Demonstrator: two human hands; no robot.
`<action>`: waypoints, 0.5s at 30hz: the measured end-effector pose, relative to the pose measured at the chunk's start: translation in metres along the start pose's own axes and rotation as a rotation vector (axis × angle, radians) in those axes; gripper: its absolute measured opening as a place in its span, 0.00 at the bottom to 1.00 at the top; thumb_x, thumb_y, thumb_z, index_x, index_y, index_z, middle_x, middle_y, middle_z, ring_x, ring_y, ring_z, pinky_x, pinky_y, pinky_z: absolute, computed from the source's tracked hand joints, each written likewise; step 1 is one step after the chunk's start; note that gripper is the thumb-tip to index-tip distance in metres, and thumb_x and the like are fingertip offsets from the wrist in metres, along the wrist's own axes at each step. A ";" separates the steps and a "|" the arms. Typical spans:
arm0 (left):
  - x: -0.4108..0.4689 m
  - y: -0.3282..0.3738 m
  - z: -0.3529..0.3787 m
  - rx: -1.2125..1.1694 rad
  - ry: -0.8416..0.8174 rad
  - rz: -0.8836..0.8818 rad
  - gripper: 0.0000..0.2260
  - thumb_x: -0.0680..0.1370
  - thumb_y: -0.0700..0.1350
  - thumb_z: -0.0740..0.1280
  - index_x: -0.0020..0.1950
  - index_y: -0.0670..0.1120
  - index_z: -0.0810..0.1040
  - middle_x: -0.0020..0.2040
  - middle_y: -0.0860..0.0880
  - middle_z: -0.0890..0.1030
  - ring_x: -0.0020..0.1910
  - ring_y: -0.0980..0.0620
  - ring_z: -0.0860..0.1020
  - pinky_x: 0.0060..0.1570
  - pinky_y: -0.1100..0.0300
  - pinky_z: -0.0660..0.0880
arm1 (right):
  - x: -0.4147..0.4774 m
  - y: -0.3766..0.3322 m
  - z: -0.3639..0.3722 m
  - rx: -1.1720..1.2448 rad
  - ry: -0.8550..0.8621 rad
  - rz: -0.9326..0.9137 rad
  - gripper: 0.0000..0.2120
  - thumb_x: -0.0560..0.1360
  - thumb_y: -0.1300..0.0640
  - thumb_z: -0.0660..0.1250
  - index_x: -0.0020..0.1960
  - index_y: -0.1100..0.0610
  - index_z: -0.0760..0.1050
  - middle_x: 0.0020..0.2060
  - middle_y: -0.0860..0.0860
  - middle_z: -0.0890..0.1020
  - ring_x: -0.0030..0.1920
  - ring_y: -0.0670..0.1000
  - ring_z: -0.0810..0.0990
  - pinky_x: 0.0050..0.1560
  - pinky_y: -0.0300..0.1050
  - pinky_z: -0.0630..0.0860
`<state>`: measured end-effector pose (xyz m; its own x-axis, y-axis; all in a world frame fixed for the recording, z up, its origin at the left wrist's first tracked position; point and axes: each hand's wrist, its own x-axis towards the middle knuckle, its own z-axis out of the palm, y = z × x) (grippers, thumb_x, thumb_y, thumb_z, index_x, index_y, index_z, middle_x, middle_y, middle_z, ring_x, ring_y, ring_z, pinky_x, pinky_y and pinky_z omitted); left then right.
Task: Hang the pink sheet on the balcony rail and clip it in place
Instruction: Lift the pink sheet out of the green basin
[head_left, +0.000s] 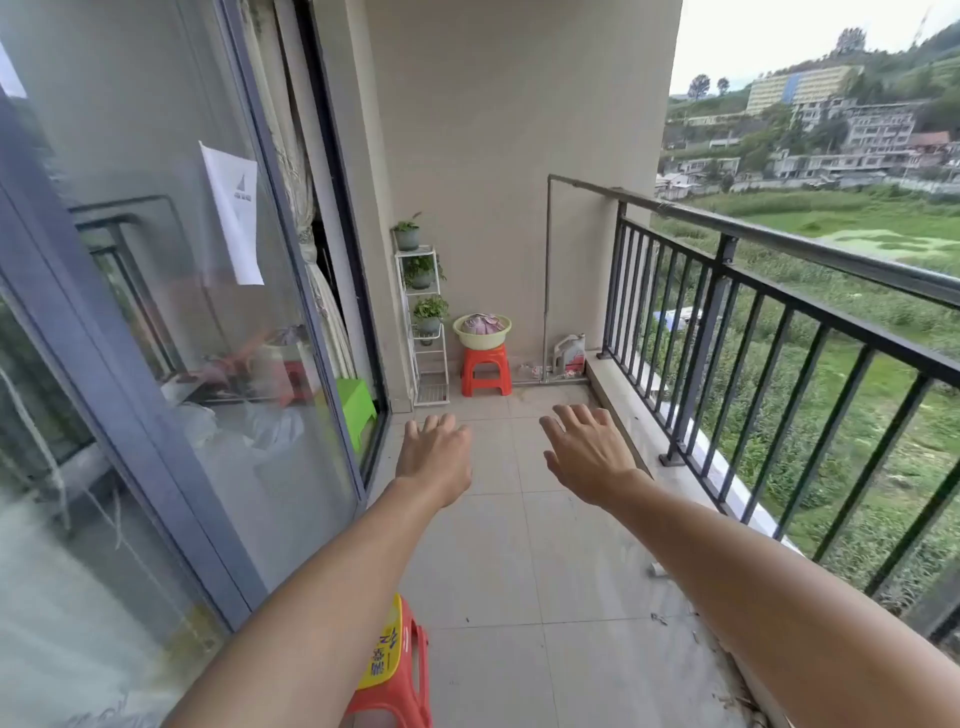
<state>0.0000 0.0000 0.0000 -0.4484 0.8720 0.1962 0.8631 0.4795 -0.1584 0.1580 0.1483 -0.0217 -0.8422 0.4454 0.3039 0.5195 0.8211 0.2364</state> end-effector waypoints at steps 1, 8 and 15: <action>0.003 0.000 0.002 0.007 -0.022 -0.008 0.11 0.76 0.45 0.61 0.59 0.47 0.74 0.59 0.46 0.74 0.61 0.45 0.70 0.57 0.48 0.65 | 0.003 0.001 0.003 -0.003 -0.031 0.009 0.21 0.78 0.47 0.61 0.67 0.56 0.68 0.65 0.56 0.72 0.64 0.59 0.71 0.61 0.56 0.68; 0.053 0.004 0.039 -0.005 -0.044 -0.007 0.12 0.77 0.46 0.61 0.60 0.47 0.74 0.60 0.46 0.74 0.61 0.45 0.70 0.59 0.48 0.64 | 0.040 0.026 0.048 0.011 -0.045 -0.005 0.21 0.77 0.47 0.62 0.66 0.56 0.70 0.64 0.56 0.74 0.63 0.59 0.72 0.61 0.56 0.69; 0.150 0.012 0.075 -0.011 -0.084 -0.025 0.13 0.77 0.47 0.61 0.60 0.48 0.74 0.60 0.47 0.74 0.61 0.45 0.70 0.58 0.49 0.64 | 0.118 0.071 0.108 0.034 -0.075 -0.032 0.20 0.78 0.48 0.62 0.66 0.57 0.70 0.64 0.56 0.74 0.63 0.59 0.73 0.60 0.56 0.69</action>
<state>-0.0745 0.1436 -0.0450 -0.4877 0.8650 0.1178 0.8535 0.5008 -0.1439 0.0801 0.2981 -0.0686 -0.8674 0.4432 0.2264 0.4881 0.8463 0.2134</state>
